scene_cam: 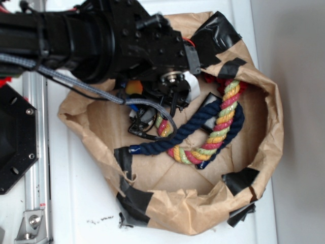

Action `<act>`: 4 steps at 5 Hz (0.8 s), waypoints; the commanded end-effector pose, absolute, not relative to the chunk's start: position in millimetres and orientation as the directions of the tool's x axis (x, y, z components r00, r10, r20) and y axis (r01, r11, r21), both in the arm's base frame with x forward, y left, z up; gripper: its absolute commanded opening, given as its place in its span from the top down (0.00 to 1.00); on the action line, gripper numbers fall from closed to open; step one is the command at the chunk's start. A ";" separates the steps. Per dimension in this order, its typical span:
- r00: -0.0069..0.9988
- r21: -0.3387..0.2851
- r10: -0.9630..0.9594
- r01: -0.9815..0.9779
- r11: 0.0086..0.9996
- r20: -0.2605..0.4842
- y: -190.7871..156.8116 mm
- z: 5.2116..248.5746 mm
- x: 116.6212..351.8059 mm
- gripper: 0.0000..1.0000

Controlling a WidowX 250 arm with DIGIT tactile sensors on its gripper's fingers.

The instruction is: Grab the green sponge.

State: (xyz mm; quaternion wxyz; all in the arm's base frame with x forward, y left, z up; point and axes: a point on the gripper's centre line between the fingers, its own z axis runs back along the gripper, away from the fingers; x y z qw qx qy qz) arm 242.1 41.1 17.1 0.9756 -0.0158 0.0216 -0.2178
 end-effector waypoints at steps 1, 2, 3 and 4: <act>0.907 0.017 -0.420 0.419 0.908 0.037 36.6 60.0 249.6 1.00; 0.919 -0.032 -0.380 0.386 0.922 0.105 32.8 110.5 251.2 1.00; 0.951 -0.102 -0.244 0.266 0.958 0.191 12.2 161.6 254.7 1.00; 0.969 -0.067 -0.170 0.184 0.981 0.179 -5.8 206.4 263.4 1.00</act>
